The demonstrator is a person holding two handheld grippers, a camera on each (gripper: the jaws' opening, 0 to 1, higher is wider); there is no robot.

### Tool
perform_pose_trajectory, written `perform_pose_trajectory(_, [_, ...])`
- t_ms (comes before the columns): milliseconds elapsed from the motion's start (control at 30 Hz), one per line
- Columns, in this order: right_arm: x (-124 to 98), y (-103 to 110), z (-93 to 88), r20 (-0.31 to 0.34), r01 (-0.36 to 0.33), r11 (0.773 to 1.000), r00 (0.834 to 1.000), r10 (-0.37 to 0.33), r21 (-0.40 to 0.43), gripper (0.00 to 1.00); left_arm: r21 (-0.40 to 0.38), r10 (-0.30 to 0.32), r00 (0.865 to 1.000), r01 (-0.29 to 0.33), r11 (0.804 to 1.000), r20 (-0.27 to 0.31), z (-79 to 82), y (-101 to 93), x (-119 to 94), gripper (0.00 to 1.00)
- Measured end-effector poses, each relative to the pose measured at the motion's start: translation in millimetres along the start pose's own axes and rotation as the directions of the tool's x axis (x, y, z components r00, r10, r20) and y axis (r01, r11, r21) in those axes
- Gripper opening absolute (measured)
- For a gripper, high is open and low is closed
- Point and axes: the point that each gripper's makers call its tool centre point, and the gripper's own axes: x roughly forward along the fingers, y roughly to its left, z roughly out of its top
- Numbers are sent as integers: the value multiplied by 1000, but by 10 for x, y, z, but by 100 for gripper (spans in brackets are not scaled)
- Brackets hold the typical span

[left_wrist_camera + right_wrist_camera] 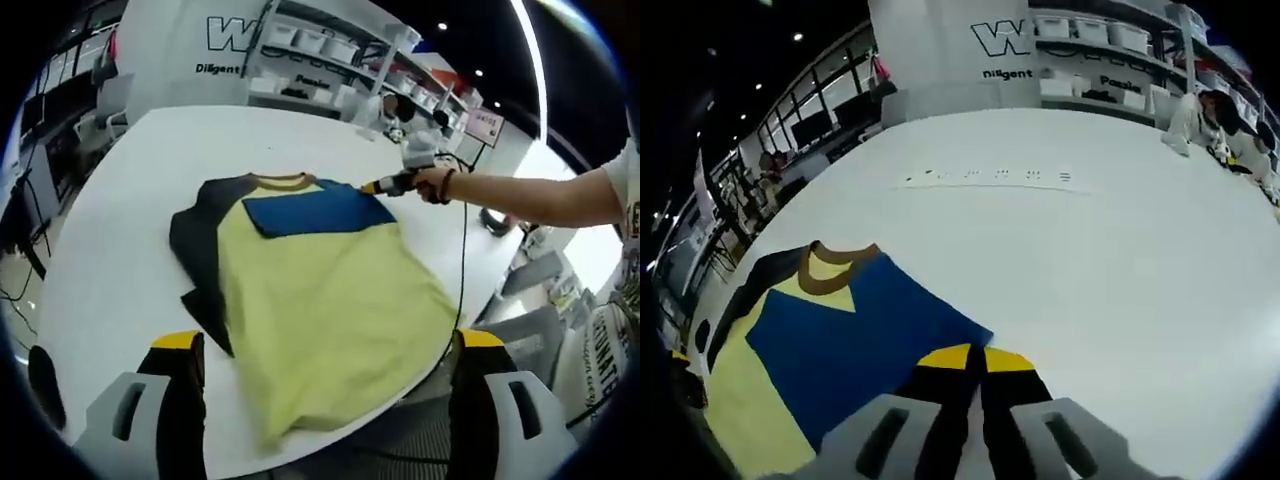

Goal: Fold the garment on the visible template until the final outline fits inside the template.

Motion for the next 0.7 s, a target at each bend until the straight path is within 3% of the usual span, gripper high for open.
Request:
perform_pose_trajectory(200, [-15,-21,28,0,17,999,1000,-17,-44,0,1,2,1000,-2,1000,-1,2,14,5,98])
perform_pose_trajectory(233, [-32,-110,185,58,77,990,996,-71,-120,0,2,2,1000,-2,1000,-4,3,26,9,98])
perform_pose_trajectory(267, [-9,-143,189,55,84,985,995,-77,-149,0,3,-4,1000,4,1000,-10,-13,21,8,99])
perform_pose_trajectory(467, [57,-283,266,70,131,975,990,-120,-180,0,12,-17,1000,17,1000,-20,-30,-9,12,99])
perform_pose_trajectory(700, [49,-442,230,54,183,961,983,-176,-207,0,7,-12,1000,12,1000,-25,-42,18,25,99])
